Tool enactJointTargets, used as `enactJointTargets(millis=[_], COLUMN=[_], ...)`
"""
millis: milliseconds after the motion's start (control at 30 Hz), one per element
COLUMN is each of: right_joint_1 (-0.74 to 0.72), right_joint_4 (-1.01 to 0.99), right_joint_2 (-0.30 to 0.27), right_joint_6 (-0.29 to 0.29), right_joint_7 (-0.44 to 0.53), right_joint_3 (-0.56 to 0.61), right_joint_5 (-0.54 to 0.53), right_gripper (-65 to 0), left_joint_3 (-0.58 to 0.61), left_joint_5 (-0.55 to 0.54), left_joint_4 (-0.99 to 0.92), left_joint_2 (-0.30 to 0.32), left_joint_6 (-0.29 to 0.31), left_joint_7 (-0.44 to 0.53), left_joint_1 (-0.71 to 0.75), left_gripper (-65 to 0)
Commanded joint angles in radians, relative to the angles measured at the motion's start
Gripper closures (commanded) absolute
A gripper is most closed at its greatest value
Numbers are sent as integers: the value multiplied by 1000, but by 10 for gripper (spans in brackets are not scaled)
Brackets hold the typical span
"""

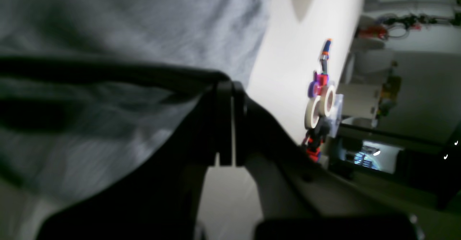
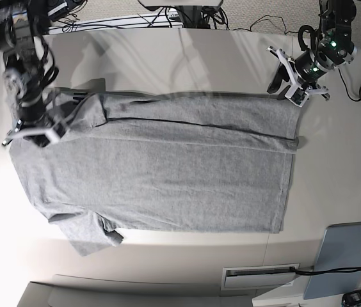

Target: Fold the T-shirt properly

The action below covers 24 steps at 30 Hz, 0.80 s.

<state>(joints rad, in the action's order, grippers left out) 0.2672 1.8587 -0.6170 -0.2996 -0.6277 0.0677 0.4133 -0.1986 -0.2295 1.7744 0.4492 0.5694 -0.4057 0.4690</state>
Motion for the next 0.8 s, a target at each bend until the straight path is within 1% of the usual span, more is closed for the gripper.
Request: enactJointTargets(millis=[0,167,367,467,600,767], right_joint_1=[-41,-189,-346,-415,-476,-487], right_joint_4=[-10,-130,-257,-325,-396,-430], right_joint_2=[-20,-19,-6,0,39,90], right_joint_6=[21,20,19,19,16,3], right_joint_7=[15,61,105,110,122,120], right_joint_3=[-10,-10,-5,12,19,19], right_joint_5=[-3,-88,-145,-151,-152,-151], right_gripper=[0,0,0,0,0,0], left_joint_3=[-7,-7,-7,-7,-7,-7], left_joint_5=[-10,-10,-10,-10,-10,2], left_joint_4=[17,17,17,17,17,17], left_joint_2=[11,10,11,11,11,11], left_joint_6=[-3,-3,-3,-3,-3,-3], left_joint_7=[14,9,0,-16,-21,-22], left_joint_1=[0,-1,-1,-1,-1,-1], left_gripper=[-153,-153,-153,-153,-153,-153])
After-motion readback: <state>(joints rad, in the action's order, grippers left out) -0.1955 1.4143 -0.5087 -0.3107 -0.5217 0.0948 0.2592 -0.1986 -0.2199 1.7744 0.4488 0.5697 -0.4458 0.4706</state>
